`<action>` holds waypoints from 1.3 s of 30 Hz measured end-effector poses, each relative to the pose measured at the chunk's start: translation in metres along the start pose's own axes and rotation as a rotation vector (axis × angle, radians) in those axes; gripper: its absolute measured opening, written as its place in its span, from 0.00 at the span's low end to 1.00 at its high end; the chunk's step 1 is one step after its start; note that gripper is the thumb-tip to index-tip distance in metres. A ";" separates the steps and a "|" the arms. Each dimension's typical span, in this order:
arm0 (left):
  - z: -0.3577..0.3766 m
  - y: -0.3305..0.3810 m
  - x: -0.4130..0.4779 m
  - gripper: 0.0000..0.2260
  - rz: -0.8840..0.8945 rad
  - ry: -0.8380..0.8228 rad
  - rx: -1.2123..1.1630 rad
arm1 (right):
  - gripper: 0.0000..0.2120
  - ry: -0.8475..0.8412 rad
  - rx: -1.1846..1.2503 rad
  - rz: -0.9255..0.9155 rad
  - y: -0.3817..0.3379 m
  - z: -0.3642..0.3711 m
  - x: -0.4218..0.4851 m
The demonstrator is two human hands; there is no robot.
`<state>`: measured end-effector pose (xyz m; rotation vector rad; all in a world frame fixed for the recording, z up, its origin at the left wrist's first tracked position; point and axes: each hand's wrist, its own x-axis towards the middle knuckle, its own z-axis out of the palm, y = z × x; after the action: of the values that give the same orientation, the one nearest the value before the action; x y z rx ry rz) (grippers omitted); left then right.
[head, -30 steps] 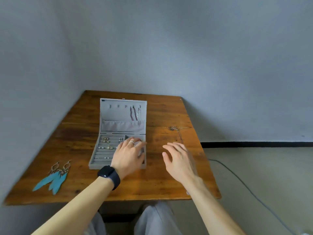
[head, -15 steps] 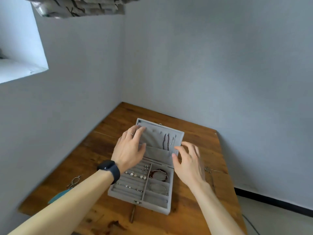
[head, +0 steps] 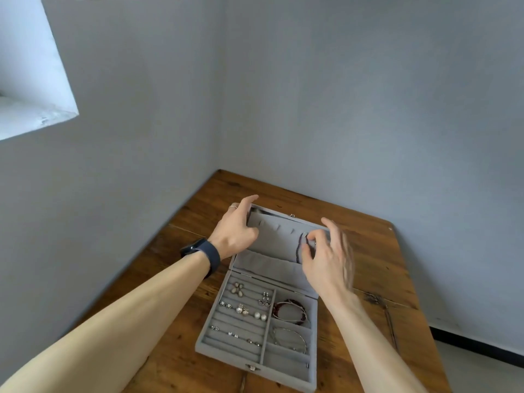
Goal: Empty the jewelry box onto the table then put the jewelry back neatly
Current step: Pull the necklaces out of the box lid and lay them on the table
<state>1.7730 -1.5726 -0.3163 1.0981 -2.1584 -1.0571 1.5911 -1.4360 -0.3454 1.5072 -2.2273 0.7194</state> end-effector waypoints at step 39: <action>-0.057 0.175 -0.122 0.07 0.455 -0.084 0.117 | 0.03 0.059 0.639 -0.011 -0.078 -0.228 -0.023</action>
<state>1.8023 -1.4296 -0.1510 0.5689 -2.4039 -0.7869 1.6741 -1.3077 -0.1574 1.7267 -2.0378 1.5553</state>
